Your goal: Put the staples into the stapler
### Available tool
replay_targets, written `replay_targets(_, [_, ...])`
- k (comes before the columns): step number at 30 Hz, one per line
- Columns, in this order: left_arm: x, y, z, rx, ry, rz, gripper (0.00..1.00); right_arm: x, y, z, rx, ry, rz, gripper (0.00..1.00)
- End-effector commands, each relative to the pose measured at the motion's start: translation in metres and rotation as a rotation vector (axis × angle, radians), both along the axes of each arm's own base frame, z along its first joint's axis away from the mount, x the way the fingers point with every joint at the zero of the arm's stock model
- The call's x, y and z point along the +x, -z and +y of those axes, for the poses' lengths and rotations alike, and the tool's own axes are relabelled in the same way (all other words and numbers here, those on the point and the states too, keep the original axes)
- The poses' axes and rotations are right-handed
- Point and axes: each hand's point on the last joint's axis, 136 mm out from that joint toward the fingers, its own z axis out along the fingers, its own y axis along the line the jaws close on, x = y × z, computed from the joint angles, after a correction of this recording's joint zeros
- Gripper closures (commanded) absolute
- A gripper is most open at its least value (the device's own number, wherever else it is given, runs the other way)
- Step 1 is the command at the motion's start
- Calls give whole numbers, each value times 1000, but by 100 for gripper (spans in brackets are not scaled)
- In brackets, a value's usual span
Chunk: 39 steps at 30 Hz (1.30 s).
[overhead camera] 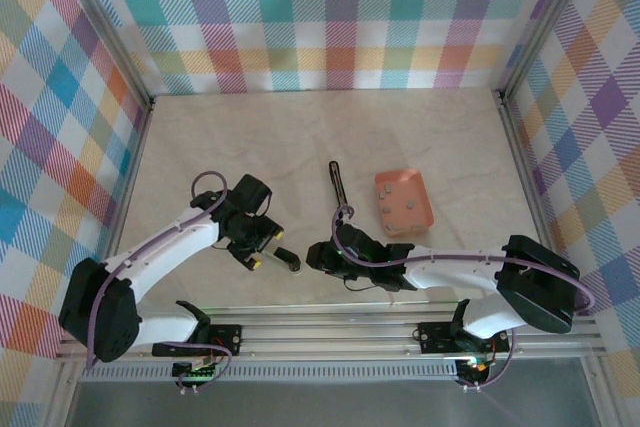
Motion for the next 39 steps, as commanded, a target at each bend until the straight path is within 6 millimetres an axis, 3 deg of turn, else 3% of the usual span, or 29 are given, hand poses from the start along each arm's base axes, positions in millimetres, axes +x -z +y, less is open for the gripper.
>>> replay_targets(1, [-3,7,-3,-3,-76,104,30,0,-2,-3,-11,0,-35,51])
replay_targets(7, [-5,27,-18,-30,-69,213,32,-1,2,-7,-34,13,-40,51])
replay_targets(14, [-2,38,-25,-28,-49,260,55,-1,6,-11,-40,26,-39,51])
replay_targets(20, [4,33,-27,-14,35,255,74,-1,5,-16,-46,36,-47,51])
replay_targets(24, [24,19,-34,-26,197,158,98,0,2,-19,-34,47,-58,51])
replay_targets(31, [65,-14,-10,192,562,2,100,-1,3,-22,-45,46,-60,51])
replay_targets(35, [85,-18,-2,269,800,-5,100,-1,4,-22,-46,44,-59,51])
replay_targets(39, [105,-13,15,376,891,6,100,-1,2,-21,-42,41,-64,51])
